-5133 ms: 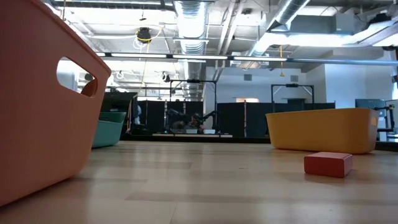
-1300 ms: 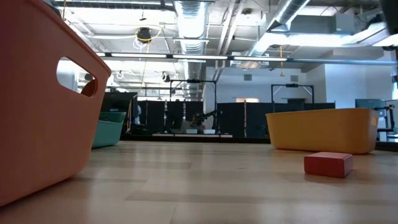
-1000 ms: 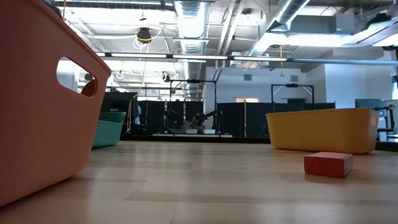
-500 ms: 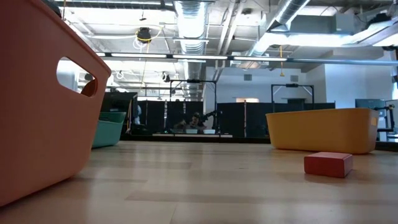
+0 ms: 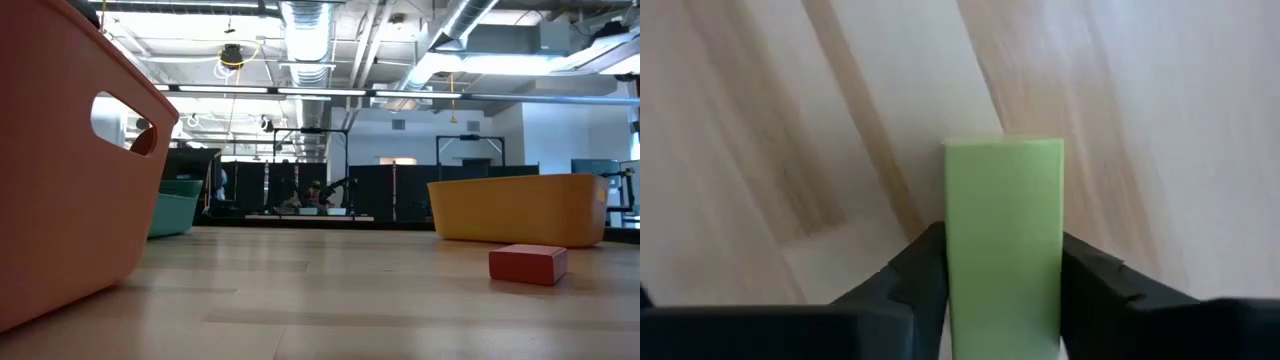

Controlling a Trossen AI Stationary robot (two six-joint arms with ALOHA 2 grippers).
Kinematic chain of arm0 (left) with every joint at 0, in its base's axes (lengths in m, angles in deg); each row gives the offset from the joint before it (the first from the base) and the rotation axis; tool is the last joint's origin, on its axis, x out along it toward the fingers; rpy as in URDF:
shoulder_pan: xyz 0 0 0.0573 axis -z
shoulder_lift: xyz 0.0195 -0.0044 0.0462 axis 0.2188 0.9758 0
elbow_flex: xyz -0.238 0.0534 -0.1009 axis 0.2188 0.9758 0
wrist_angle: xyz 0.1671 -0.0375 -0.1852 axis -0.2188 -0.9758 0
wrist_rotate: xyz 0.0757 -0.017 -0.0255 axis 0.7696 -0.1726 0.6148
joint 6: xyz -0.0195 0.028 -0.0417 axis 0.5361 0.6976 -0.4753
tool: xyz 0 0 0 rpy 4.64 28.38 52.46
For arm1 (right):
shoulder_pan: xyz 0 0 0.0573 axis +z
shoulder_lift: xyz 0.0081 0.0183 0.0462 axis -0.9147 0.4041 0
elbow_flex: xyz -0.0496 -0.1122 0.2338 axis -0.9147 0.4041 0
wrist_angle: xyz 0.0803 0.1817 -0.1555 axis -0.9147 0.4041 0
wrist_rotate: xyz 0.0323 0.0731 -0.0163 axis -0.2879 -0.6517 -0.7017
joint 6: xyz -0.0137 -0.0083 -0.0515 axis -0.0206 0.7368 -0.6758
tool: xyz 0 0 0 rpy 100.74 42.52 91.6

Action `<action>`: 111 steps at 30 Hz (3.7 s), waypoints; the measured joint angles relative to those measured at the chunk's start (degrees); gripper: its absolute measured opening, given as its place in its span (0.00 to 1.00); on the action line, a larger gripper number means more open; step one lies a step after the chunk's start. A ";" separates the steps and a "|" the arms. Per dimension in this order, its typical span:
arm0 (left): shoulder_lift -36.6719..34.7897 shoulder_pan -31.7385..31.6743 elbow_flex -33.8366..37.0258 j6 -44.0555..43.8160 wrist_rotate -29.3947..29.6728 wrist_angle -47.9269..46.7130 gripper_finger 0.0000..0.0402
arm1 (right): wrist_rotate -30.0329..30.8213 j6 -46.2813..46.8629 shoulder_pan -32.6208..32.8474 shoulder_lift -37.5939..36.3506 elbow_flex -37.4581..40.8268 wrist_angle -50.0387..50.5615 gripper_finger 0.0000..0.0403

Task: Sort blocks by size
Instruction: Put the thick light green rectangular block into the orange bin, then put the thin orange rectangular block into the green bin

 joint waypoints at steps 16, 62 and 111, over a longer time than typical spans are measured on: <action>0.00 3.09 -4.71 13.54 12.00 0.23 0.51 | 4.34 -18.14 -7.78 0.09 -10.10 -11.02 0.42; -9.40 14.13 -4.78 -5.78 27.61 -13.40 0.51 | -7.78 -60.41 -24.05 28.83 -48.29 -27.48 0.58; -9.40 14.09 -4.48 -3.29 31.97 -11.87 0.51 | 10.32 -43.93 -11.08 19.72 -52.45 37.85 0.63</action>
